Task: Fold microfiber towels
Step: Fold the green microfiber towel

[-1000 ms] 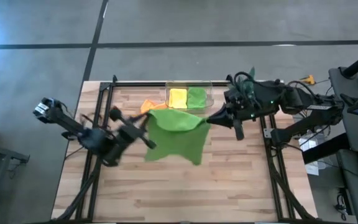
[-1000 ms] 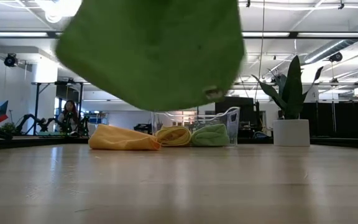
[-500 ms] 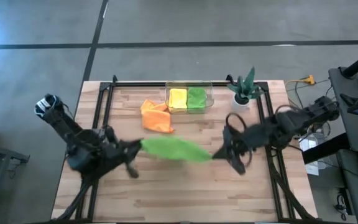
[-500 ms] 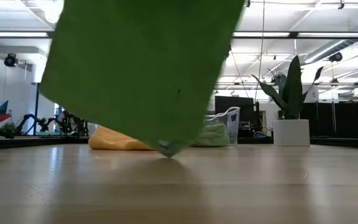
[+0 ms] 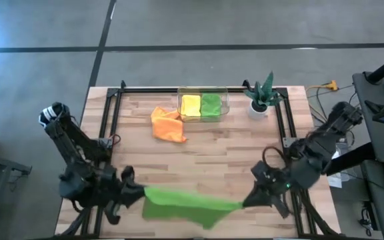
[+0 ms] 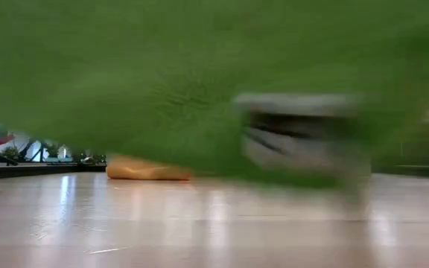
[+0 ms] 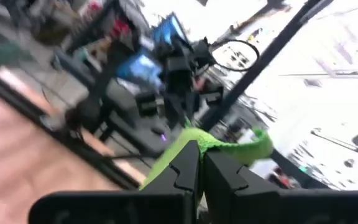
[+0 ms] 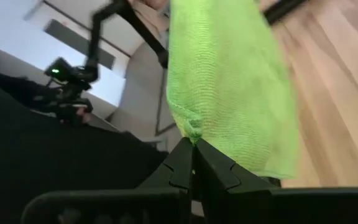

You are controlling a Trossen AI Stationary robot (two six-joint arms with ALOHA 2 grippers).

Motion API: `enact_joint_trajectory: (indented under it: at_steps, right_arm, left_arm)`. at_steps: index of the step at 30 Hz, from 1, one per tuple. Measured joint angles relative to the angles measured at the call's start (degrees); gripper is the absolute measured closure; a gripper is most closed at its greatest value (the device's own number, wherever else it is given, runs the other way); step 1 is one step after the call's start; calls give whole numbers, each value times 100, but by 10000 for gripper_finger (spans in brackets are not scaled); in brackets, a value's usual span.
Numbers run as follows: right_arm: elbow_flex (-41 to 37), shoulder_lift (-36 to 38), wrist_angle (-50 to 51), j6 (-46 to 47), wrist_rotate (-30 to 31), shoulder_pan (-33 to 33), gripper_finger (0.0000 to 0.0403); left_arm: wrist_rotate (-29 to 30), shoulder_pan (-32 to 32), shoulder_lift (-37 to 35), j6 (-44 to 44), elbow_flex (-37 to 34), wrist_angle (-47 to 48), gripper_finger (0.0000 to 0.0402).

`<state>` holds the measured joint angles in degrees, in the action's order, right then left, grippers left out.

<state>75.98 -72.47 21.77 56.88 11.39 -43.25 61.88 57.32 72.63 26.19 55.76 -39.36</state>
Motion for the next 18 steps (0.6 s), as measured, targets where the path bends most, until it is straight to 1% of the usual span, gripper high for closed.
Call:
enact_joint_trajectory:
  at_steps: [2,5,7,9,13,18]
  right_arm:
    - [-174,-3,53,223,282,-298,394]
    - [-533,-4,14,751,545,-653,394]
    - [-765,-4,25,1061,580,-763,394]
    - [-987,35,24,1187,616,-800,394]
    - [-1512,228,25,1232,623,-643,394]
    - [-2194,608,29,1309,584,-308,394]
  left_arm:
    - [-132,5,229,608,-75,164,401]
    - [-34,44,484,1609,-244,228,401]
    - [136,46,431,1699,-362,134,401]
    - [131,41,263,1680,-513,59,401]
    - [121,-89,79,1723,-992,144,401]
    - [140,-369,-35,2518,-1689,123,401]
